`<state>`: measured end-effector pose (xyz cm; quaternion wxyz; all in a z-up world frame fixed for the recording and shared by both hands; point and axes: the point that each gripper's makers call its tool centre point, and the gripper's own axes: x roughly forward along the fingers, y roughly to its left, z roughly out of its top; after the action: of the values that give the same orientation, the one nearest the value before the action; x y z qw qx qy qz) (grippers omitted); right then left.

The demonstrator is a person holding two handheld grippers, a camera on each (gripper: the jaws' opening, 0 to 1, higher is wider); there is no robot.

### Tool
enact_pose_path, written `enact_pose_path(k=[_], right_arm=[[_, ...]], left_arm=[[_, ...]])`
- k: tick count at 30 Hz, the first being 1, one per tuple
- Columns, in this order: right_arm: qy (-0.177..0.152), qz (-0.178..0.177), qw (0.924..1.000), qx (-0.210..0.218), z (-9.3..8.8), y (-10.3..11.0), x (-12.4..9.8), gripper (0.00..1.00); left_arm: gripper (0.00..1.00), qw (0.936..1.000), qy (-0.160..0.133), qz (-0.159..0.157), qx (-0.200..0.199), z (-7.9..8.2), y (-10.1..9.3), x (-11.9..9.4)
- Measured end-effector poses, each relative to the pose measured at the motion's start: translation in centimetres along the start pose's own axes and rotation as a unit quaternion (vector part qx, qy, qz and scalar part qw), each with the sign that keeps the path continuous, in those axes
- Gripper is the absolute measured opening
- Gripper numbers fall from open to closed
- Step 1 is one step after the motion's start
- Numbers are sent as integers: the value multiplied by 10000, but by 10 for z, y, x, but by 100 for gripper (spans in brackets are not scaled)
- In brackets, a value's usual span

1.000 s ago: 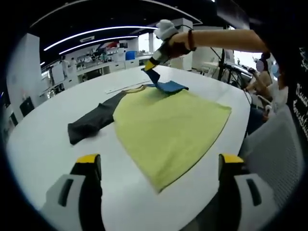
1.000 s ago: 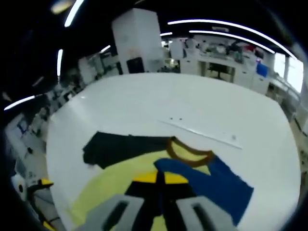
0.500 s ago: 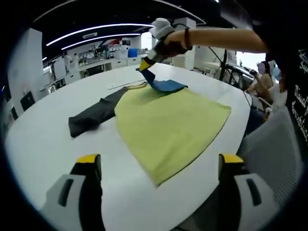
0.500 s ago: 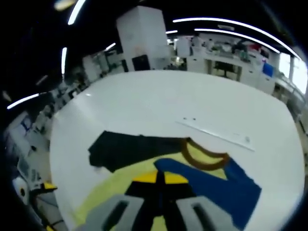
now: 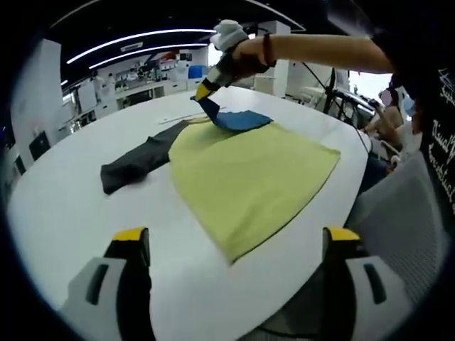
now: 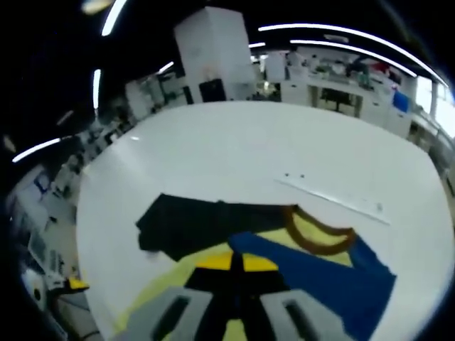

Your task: Fold the garment on the visible template until the final outline fits inside the template.

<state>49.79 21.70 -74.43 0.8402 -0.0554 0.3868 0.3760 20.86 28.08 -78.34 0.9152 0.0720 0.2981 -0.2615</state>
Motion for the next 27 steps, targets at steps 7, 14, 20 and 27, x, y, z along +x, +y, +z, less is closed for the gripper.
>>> enact_pose_path(k=[7,14,20,27], right_arm=[[8,74,10000,0,3,7,6,0],[7,175,9997,-146,2,21,13,0],[45,228,9996,-135,-4,28,16,0],[85,306,9993,-175,-6,33,25,0]], left_arm=[[98,10000,4,3,-31,-1,2,0],[98,10000,33,-50,-32,-2,1,3],[98,10000,29,-52,-18,-3,5,2],[98,10000,45,-36,-44,-6,7,2]])
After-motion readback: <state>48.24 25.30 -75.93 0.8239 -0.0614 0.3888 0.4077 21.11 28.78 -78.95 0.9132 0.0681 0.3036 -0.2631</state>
